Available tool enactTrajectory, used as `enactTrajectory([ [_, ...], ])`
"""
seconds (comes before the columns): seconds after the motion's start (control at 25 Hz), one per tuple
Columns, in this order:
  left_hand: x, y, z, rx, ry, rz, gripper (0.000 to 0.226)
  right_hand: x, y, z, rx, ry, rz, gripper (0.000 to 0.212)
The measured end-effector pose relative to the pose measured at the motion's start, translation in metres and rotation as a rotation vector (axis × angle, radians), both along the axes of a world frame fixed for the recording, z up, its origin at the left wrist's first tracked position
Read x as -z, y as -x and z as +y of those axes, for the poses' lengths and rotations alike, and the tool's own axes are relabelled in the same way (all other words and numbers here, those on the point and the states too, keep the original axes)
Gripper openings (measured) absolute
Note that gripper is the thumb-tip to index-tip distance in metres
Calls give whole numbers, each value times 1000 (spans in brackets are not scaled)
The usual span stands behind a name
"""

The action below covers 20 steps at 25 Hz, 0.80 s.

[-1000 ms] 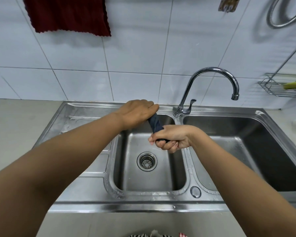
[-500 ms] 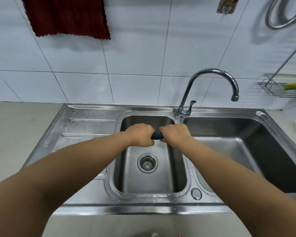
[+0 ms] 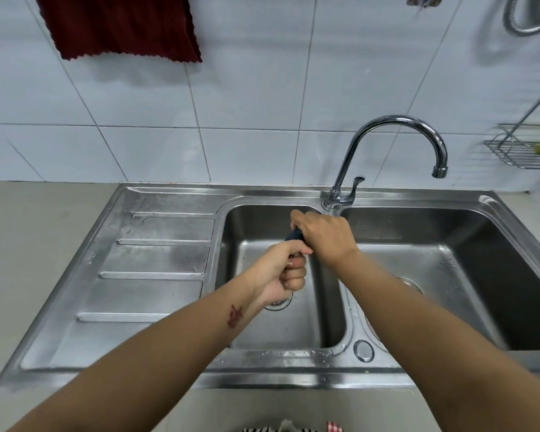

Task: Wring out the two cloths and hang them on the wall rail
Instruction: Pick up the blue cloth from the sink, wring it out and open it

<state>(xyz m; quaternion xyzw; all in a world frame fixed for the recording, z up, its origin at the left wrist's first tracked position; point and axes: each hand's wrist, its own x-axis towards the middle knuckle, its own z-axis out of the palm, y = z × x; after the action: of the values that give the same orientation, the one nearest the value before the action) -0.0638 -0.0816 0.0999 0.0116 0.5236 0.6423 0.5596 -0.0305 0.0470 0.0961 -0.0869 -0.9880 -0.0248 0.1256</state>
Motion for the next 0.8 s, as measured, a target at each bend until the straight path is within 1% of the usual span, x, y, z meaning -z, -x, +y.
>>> enactTrajectory([
  [0.08,0,-3,2,-7,-16,2,33,-1,-3,1,8,-4,25,6],
  [0.12,0,0,2,18,0,59,29,-3,-3,2,22,1,-5,7],
  [0.16,1,4,1,63,37,166,21,-3,-4,2,47,11,-56,9],
  [0.2,3,12,0,134,102,337,16,-2,-4,4,82,37,-112,12],
  [0.24,3,21,-1,230,199,569,16,1,-3,7,121,85,-165,16],
  [0.32,6,41,-4,446,409,1121,20,7,-2,11,193,241,-255,19],
  [0.36,8,50,-5,529,496,1368,22,9,-2,13,210,350,-299,20],
  [0.4,8,57,-7,575,548,1555,25,10,0,13,212,486,-350,23],
  [0.44,8,63,-10,598,581,1700,26,9,0,13,203,655,-408,30],
  [0.52,4,72,-12,615,614,1938,25,-1,-1,8,208,1076,-545,40],
  [0.6,-1,79,-13,612,598,2061,20,-10,-4,7,240,1425,-654,38],
  [0.64,-4,82,-14,610,590,2082,18,-13,-6,9,243,1532,-667,35],
  [0.68,-7,84,-15,615,590,2094,18,-15,-7,11,234,1586,-665,34],
  [0.76,-13,88,-17,640,571,2149,20,-18,-7,16,193,1608,-655,34],
  [0.8,-15,88,-18,652,554,2181,21,-19,-8,17,157,1631,-650,31],
])
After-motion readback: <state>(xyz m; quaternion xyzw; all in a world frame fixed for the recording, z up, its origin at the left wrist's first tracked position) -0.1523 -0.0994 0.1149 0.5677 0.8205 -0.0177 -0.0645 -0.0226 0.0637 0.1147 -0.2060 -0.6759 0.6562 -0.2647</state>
